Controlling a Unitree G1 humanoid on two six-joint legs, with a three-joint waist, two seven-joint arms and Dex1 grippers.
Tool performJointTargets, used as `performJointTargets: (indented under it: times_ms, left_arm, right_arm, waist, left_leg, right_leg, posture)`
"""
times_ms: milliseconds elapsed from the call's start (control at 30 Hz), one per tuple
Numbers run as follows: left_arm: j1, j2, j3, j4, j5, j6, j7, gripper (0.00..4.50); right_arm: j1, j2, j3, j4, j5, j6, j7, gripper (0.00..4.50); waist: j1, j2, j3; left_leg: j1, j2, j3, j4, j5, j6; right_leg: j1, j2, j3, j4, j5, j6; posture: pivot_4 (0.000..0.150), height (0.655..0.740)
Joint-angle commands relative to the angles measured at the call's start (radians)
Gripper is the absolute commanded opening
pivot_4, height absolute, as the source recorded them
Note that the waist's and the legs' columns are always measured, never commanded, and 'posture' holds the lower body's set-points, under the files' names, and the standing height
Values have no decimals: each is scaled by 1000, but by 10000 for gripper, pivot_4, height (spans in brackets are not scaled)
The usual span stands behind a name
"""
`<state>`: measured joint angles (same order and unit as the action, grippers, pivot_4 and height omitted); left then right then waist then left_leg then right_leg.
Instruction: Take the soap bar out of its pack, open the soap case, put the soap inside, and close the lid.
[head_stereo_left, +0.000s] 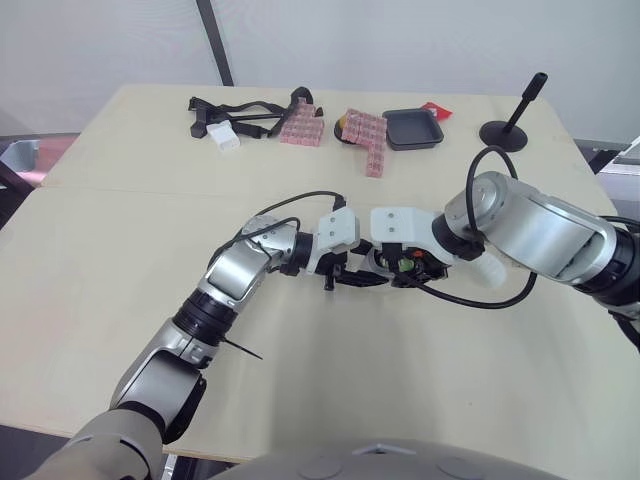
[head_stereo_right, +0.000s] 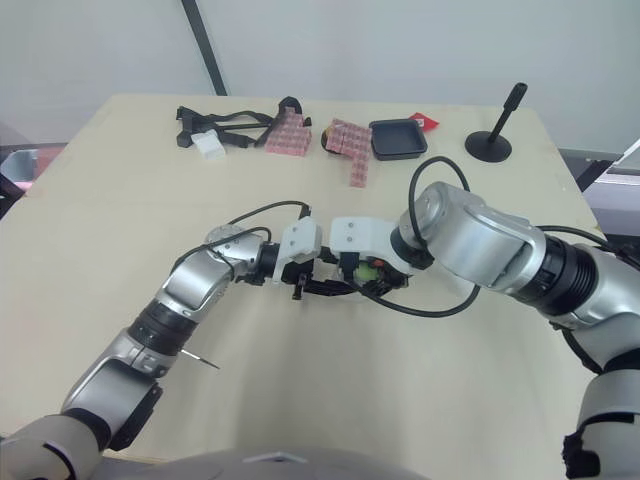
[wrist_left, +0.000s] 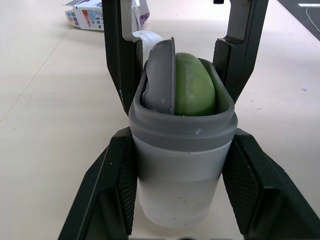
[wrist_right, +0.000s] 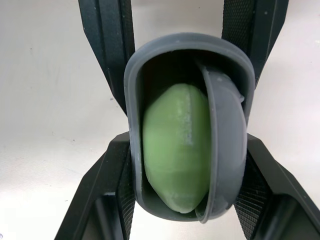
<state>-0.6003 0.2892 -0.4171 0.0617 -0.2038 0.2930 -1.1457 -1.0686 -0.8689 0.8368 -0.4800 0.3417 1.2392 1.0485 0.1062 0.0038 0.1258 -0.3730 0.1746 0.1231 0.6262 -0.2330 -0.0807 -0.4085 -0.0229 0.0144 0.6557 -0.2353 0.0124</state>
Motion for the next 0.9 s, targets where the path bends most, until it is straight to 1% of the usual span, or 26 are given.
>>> performJointTargets:
  times_ms: [33,467,533,567,600,633,667,767,900]
  left_arm:
    - [-15,-9,1,-5,1,-7,3,18746]
    - [-18,-19,-5,0,18,-27,3,18745]
    - [-5,-14,0,-4,16,-40,1,18745]
    - [2,-11,3,-8,13,-45,-2,18745]
    - [14,-5,4,-16,11,-52,-5,18745]
    - [25,-1,7,-23,9,-59,-9,18745]
    - [32,1,9,-27,6,-64,-13,18745]
    - [56,8,25,-31,-11,-87,-23,18745]
    - [81,12,60,-12,-34,-162,-36,18745]
  right_arm:
    - [-25,5,-42,-15,-15,-9,3,20814]
    - [-12,18,-58,-11,-9,-1,-1,20814]
    - [3,28,-79,-5,3,0,-6,30880]
    - [12,31,-89,-2,7,1,-7,34833]
    - [21,28,-96,-2,7,-2,-7,38103]
    - [29,24,-101,-2,6,-7,-5,40450]
    - [39,23,-110,-2,7,-9,-4,43950]
    - [83,8,-145,-7,14,-19,-2,44534]
    - [189,7,-240,-27,43,-54,-16,44534]
  waist:
    - [0,0,0]
    - [0,0,0]
    - [0,0,0]
    - [0,0,0]
    - [0,0,0]
    - [1,0,0]
    - [1,0,0]
    - [3,0,0]
    - [4,0,0]
  left_leg:
    - [0,0,0,0,0,0]
    - [0,0,0,0,0,0]
    - [0,0,0,0,0,0]
    - [0,0,0,0,0,0]
    - [0,0,0,0,0,0]
    - [0,0,0,0,0,0]
    - [0,0,0,1,0,0]
    - [0,1,0,1,0,0]
    - [0,1,0,1,0,0]
  right_leg:
    - [0,0,0,0,0,0]
    - [0,0,0,0,0,0]
    - [0,0,0,0,0,0]
    - [0,0,1,0,0,0]
    - [0,0,1,0,0,0]
    - [0,0,1,1,0,0]
    - [0,0,1,1,0,0]
    - [0,0,1,1,0,0]
    - [0,0,1,1,0,0]
  posture:
    - [1500,7400]
    - [1500,7400]
    - [1500,7400]
    - [1500,7400]
    - [1500,7400]
    - [1500,7400]
    - [1500,7400]
    - [1500,7400]
    - [1500,7400]
